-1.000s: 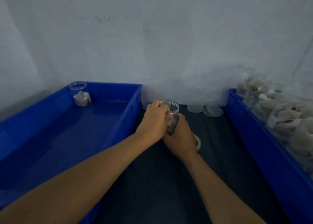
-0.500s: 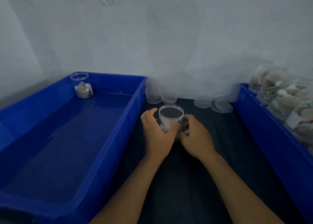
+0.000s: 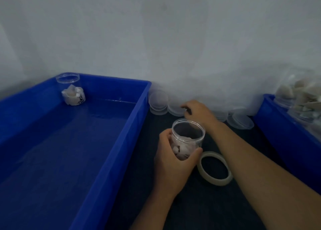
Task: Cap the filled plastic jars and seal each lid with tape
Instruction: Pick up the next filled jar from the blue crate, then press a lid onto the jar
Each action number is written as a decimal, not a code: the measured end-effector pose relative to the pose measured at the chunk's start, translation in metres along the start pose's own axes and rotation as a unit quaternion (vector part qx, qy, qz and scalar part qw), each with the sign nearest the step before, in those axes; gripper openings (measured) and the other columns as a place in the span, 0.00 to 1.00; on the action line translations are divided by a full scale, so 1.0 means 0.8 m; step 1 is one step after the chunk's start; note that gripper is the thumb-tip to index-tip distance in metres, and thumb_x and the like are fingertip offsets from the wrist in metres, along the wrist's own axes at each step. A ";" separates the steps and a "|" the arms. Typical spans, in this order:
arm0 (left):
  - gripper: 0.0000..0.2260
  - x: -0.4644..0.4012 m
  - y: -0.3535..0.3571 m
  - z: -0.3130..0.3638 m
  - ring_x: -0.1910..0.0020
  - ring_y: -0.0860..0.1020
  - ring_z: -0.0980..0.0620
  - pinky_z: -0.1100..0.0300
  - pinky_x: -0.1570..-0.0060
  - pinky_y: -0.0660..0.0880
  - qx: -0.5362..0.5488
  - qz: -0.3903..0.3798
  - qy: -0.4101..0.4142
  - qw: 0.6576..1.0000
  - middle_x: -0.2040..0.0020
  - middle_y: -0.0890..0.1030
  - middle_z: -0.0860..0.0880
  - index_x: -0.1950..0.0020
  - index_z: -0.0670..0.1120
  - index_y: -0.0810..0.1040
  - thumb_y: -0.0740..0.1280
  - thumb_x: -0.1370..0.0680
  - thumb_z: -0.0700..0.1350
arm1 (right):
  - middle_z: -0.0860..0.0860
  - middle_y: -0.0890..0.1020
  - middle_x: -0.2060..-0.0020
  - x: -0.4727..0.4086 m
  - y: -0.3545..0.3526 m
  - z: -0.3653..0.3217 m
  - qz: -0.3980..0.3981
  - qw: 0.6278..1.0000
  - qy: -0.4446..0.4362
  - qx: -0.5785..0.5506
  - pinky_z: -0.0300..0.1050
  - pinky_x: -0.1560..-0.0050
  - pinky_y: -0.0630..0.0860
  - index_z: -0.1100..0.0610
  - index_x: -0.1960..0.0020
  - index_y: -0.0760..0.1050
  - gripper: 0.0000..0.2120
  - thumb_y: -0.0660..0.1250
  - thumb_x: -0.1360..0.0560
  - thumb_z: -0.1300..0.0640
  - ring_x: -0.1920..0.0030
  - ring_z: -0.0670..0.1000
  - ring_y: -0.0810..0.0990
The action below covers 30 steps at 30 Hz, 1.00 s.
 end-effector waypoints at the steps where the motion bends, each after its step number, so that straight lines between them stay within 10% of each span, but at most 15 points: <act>1: 0.34 0.000 0.000 -0.001 0.41 0.82 0.61 0.60 0.48 0.82 0.001 -0.001 -0.002 1.000 0.39 0.79 0.64 0.33 0.67 0.69 0.82 0.34 0.61 | 0.54 0.78 0.34 -0.008 0.010 -0.005 -0.011 1.000 -0.011 0.020 0.57 0.37 0.78 0.53 0.29 0.78 0.17 0.65 0.17 0.57 0.37 0.57 0.79; 14: 0.34 -0.001 0.002 -0.003 0.41 0.82 0.60 0.57 0.47 0.83 0.022 -0.012 -0.003 1.000 0.39 0.80 0.63 0.34 0.67 0.68 0.83 0.34 0.60 | 0.54 0.83 0.52 -0.046 0.038 -0.005 -0.001 0.996 0.001 0.086 0.53 0.51 0.79 0.51 0.52 0.81 0.01 0.72 0.23 0.54 0.51 0.59 0.82; 30: 0.34 -0.002 0.003 -0.004 0.44 0.80 0.68 0.75 0.53 0.76 0.016 -0.027 -0.014 0.999 0.41 0.76 0.71 0.36 0.74 0.65 0.80 0.37 0.66 | 0.48 0.79 0.55 0.012 -0.023 0.027 0.077 0.997 0.005 -0.027 0.50 0.56 0.72 0.50 0.59 0.72 0.12 0.74 0.21 0.53 0.54 0.54 0.78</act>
Point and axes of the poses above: each hand's wrist, its own x-axis away from the middle knuckle, its own y-axis out of the palm, z = x × y, the point moved 9 cm from there along -x, towards the middle knuckle
